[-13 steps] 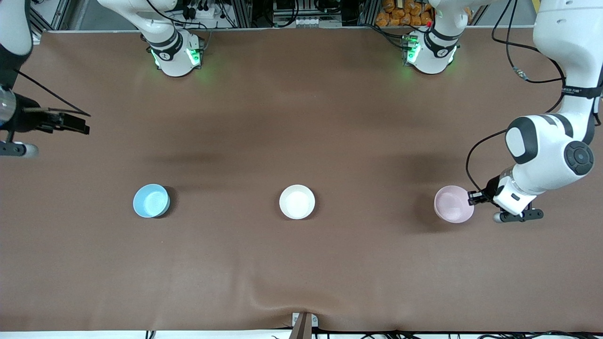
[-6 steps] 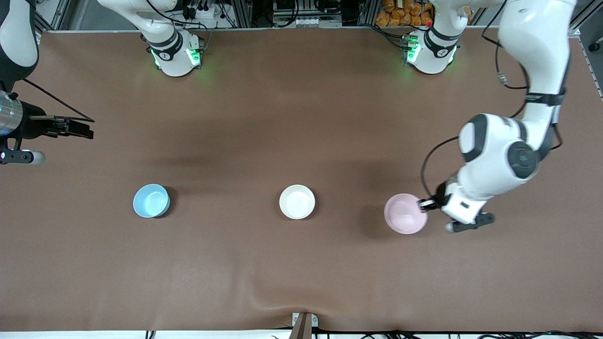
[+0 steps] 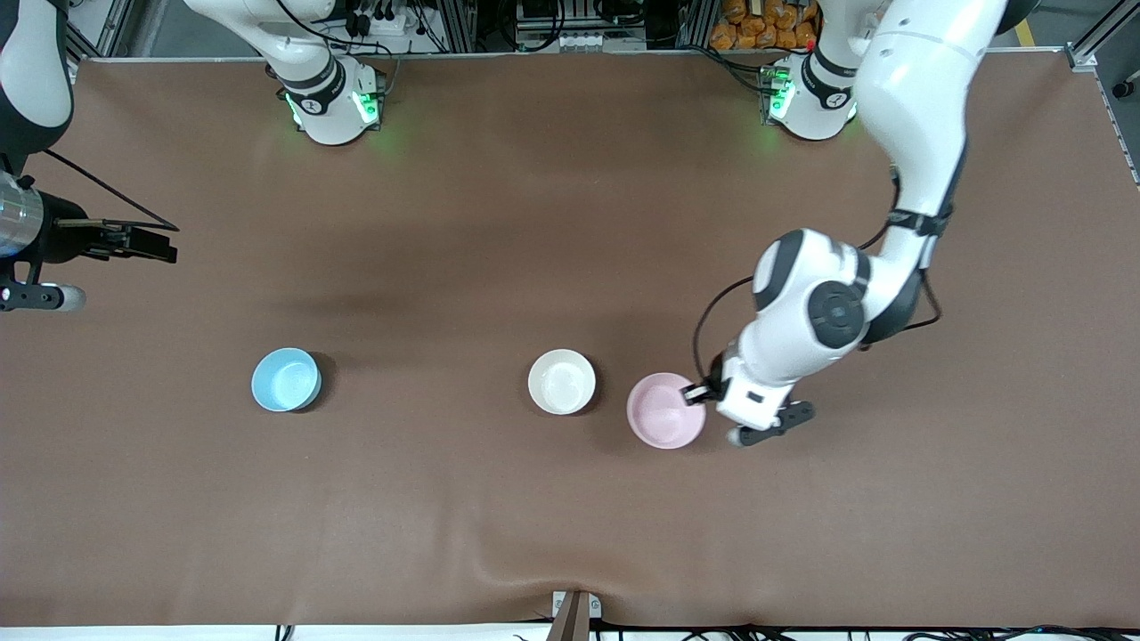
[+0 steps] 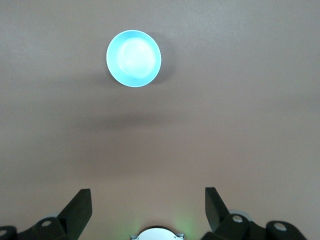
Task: Stack pink and blue bowls on white bowl
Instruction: 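Carry the pink bowl with the left gripper onto the white bowl, then release the pink bowl while the right gripper grasps the blue bowl rim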
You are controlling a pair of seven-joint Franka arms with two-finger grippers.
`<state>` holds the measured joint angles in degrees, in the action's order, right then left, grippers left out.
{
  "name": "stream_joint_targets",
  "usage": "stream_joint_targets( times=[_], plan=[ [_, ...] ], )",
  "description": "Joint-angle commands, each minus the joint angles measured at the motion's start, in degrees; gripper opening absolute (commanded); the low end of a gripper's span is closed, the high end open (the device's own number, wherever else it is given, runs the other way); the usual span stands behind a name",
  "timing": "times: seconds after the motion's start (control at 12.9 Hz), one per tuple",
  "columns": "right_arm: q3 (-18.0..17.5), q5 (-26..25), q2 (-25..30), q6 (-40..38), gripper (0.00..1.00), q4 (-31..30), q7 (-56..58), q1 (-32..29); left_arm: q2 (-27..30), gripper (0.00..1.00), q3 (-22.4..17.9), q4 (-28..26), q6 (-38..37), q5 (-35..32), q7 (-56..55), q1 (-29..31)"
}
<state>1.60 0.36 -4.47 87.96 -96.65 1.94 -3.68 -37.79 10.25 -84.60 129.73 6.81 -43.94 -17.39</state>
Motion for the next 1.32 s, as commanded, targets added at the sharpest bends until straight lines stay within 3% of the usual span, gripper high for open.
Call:
stream_joint_targets(
  times=[0.0, 0.31, 0.62, 1.24],
  plan=[
    [-0.4, 0.9, -3.9, 3.6, 1.00, -0.2, 0.9, -1.1, -5.6, 0.00, -1.6, 7.4, -0.9, 0.7, -5.7, -5.4],
    [-0.4, 0.9, -14.5, 13.2, 1.00, -0.1, 0.9, -3.7, -7.6, 0.00, -2.5, 8.0, 2.6, 0.6, -11.2, -12.5],
    [-0.4, 3.5, -21.4, 22.4, 1.00, -0.9, 1.0, -3.8, -8.2, 0.00, -5.3, 7.4, 3.2, 0.2, -12.6, -17.7],
    [-0.5, 3.6, -24.0, 44.9, 1.00, -12.9, 0.3, -2.1, -9.0, 0.00, -5.4, 7.2, 5.2, 0.3, -10.8, -17.0]
  ],
)
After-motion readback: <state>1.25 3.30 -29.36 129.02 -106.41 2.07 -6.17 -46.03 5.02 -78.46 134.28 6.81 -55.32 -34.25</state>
